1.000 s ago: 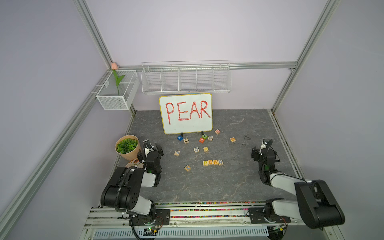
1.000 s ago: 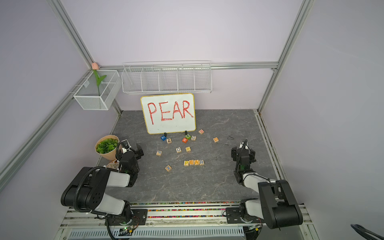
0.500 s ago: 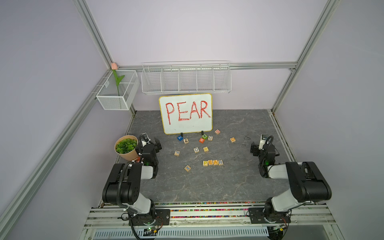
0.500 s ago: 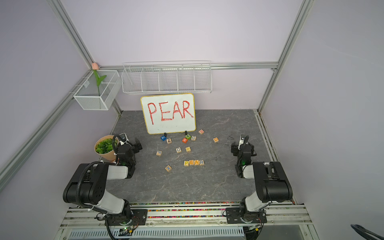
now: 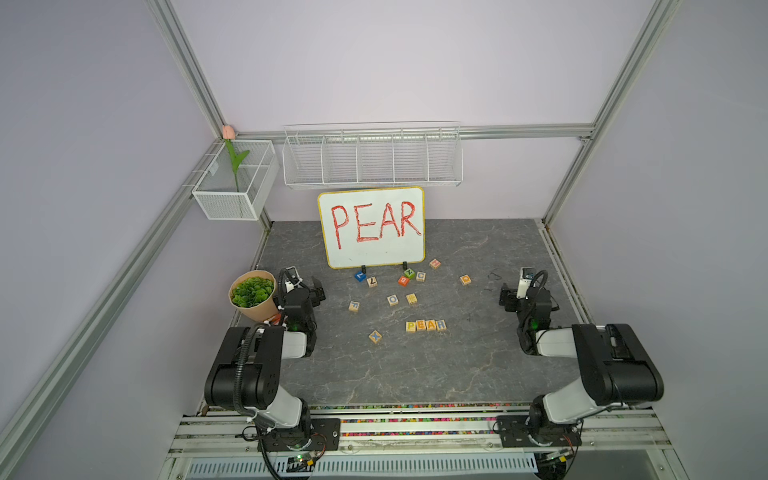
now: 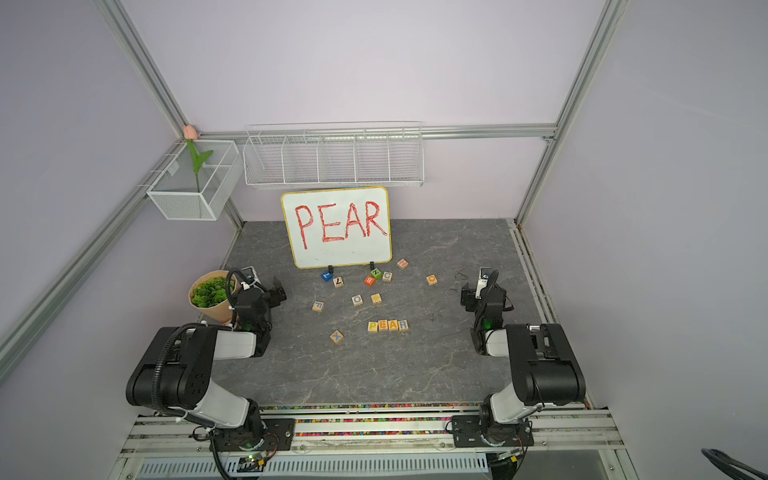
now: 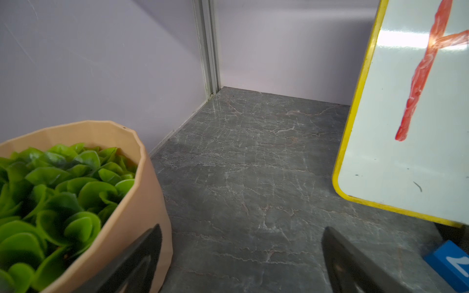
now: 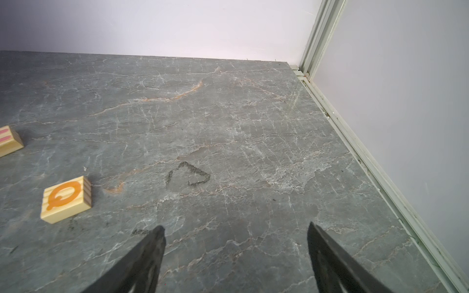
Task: Spell the uppercase word “pear” with letter blocks
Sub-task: Reset both arms
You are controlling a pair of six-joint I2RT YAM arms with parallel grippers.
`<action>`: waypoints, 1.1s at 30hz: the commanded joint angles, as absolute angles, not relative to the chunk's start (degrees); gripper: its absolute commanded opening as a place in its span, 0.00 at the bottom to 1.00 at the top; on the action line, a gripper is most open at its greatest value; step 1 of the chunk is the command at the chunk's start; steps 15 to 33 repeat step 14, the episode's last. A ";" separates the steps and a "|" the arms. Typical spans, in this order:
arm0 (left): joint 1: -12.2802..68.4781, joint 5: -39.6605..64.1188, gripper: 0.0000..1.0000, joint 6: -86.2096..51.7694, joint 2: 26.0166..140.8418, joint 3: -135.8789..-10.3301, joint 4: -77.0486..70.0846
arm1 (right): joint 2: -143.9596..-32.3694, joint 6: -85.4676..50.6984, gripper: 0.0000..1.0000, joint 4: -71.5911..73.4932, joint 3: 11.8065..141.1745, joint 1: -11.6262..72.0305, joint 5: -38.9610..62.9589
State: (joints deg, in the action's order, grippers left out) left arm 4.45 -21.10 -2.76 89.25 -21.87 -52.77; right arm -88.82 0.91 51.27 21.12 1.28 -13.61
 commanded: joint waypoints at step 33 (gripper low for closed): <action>4.26 -20.75 0.99 -2.90 88.96 -21.96 -53.05 | -87.98 0.92 0.89 51.15 21.53 1.23 -12.22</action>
